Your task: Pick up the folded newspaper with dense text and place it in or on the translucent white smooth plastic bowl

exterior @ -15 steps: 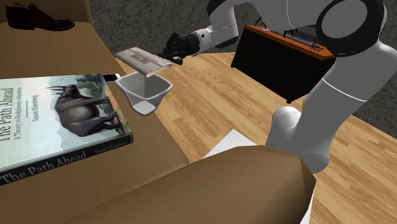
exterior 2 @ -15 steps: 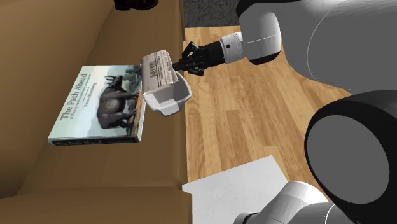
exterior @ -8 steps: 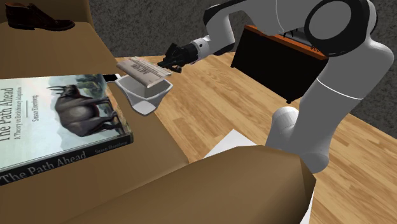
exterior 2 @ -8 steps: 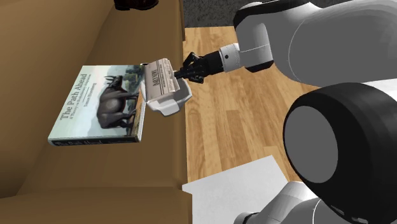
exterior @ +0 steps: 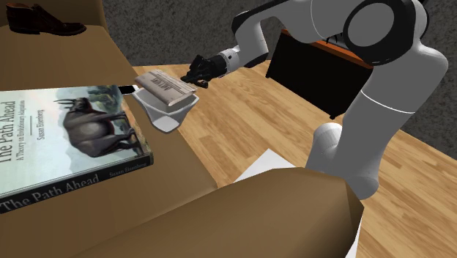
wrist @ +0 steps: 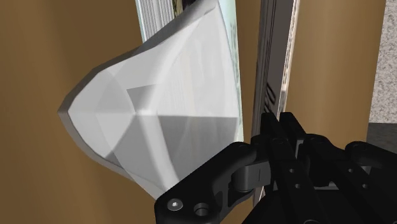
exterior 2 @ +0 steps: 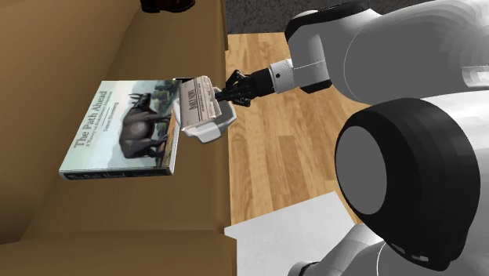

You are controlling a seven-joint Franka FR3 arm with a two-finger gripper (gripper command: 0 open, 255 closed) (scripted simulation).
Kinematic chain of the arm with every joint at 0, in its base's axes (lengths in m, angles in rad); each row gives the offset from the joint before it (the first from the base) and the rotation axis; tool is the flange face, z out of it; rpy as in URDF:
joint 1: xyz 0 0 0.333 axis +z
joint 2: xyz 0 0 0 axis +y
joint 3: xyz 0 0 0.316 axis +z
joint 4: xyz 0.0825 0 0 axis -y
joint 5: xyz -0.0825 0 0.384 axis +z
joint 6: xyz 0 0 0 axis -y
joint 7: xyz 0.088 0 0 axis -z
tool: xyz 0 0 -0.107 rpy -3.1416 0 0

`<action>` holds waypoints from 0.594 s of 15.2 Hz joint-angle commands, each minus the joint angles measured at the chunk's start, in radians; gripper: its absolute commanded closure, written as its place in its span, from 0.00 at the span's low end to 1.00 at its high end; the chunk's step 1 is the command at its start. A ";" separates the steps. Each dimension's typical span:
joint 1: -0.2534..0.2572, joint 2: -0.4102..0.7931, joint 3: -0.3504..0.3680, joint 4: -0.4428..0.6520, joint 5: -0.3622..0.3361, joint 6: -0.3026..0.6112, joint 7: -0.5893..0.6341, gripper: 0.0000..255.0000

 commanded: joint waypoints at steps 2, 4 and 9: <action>0.000 0.000 0.000 0.000 0.000 0.000 0.000 1.00; 0.000 0.000 0.000 0.000 0.000 0.000 0.000 0.00; -0.015 -0.001 -0.014 0.008 -0.018 -0.024 0.002 0.00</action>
